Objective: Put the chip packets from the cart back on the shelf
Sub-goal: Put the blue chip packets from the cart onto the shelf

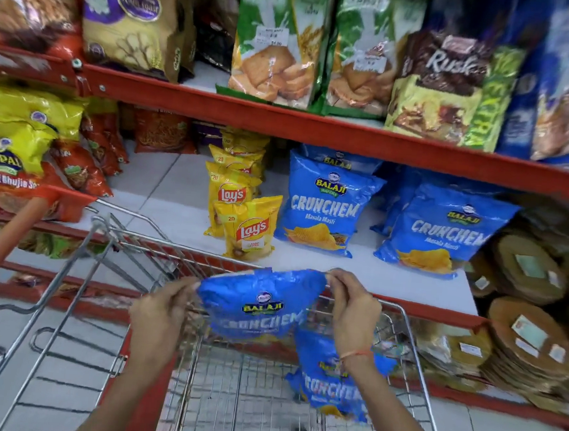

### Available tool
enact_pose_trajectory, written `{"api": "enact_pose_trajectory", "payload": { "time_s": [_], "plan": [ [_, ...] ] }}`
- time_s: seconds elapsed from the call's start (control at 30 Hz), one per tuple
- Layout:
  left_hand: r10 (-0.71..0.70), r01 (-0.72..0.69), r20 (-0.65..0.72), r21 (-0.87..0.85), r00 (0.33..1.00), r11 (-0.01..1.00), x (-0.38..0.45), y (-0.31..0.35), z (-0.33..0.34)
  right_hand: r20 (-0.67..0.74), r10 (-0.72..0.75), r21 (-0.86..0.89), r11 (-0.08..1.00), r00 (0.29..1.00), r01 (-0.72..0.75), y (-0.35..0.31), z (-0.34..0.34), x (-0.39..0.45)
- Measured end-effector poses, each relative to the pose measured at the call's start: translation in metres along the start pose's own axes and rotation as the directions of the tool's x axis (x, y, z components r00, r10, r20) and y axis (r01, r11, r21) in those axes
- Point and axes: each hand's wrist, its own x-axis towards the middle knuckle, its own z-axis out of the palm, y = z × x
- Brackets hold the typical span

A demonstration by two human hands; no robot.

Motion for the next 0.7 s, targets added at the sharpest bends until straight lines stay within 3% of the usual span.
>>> {"api": "enact_pose_trajectory", "payload": {
  "time_s": [0.2,0.33,0.7],
  "plan": [
    [0.13,-0.142,-0.109,-0.117,0.986,0.983,0.041,0.066,-0.011,-0.179,-0.071,0.159,0.982,0.981,0.1,-0.033,-0.043,0.051],
    [0.147,-0.171,-0.157,-0.151,0.977,0.974,0.059,0.109,0.009,-0.185,-0.006,0.311,0.948,0.983,0.064,-0.027,-0.071,0.09],
    [0.194,-0.202,-0.099,-0.076,0.976,0.976,0.101,0.164,0.106,-0.231,0.128,0.199,0.977,0.965,-0.082,0.038,-0.084,0.165]
  ]
}}
